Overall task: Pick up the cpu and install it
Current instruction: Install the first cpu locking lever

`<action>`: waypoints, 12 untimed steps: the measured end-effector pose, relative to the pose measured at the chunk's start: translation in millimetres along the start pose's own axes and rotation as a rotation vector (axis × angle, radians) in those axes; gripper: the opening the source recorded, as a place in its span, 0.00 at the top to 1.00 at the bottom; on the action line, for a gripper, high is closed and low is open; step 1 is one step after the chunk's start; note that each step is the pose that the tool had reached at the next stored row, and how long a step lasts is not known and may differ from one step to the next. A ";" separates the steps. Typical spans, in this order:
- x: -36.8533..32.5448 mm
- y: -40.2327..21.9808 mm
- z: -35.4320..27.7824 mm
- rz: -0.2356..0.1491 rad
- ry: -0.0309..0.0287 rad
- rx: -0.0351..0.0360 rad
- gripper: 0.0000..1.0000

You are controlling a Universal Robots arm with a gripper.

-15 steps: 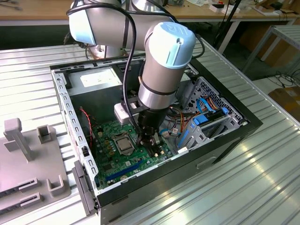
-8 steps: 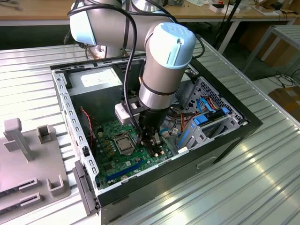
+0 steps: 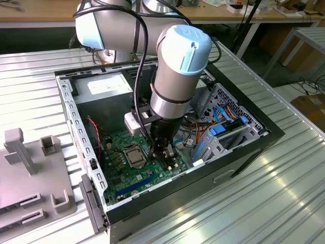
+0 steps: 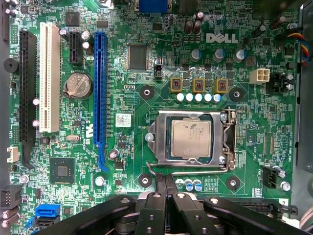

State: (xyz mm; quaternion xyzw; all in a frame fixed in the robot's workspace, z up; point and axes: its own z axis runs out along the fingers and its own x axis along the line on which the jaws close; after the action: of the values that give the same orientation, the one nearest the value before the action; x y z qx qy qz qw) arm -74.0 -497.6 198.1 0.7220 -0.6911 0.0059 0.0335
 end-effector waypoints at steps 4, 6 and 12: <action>0.0 0.0 0.1 0.000 -0.0003 0.0000 0.89; 0.1 0.0 0.1 0.000 -0.0002 0.0000 0.89; 0.1 0.0 -1.0 0.000 -0.0004 0.0001 0.89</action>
State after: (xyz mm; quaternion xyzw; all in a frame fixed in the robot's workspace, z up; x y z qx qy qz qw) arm -74.0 -497.6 199.1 0.7220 -0.6910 0.0058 0.0333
